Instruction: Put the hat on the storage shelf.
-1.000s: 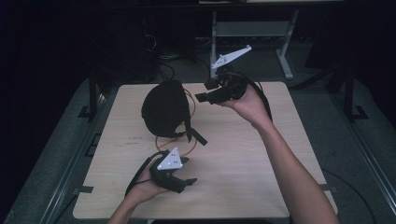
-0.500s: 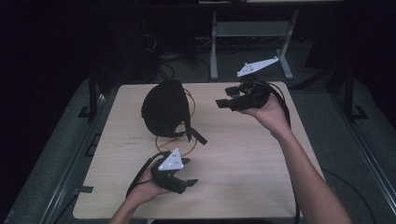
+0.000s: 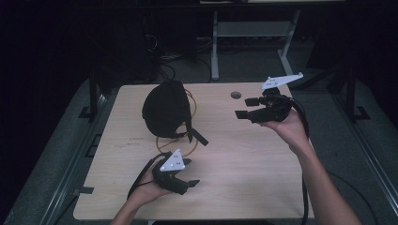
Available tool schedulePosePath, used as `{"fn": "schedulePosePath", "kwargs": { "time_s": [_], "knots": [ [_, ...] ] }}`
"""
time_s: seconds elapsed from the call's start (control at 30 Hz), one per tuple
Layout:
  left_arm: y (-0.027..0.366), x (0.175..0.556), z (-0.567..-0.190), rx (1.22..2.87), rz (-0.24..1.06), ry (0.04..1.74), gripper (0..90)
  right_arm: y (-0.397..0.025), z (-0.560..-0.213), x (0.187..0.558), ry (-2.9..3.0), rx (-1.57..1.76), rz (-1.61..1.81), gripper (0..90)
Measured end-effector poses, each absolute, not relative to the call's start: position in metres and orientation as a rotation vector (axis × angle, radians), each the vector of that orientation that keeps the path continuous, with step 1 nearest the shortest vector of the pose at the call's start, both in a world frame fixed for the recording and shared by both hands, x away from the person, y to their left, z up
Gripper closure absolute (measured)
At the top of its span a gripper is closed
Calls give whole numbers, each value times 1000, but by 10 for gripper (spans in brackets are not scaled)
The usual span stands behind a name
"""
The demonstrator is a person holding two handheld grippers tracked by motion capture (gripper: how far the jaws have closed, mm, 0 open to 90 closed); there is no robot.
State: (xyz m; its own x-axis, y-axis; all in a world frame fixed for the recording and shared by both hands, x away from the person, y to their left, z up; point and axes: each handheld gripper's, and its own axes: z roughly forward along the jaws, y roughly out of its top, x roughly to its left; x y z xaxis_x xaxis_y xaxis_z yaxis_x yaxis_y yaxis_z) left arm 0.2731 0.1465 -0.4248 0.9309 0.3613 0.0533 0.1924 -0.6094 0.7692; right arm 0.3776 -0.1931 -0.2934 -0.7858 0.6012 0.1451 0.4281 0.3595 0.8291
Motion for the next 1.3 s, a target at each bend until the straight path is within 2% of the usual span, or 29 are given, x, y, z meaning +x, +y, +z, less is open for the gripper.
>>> {"fn": "schedulePosePath", "kwargs": {
  "time_s": [0.63,1.3],
  "knots": [
    [145,273,-428,2247,257,395,242,-241,-334,355,2400,1040,1408,282],
    [144,273,-430,2248,257,405,237,-269,-371,338,2396,1122,1405,261]
  ]
}}
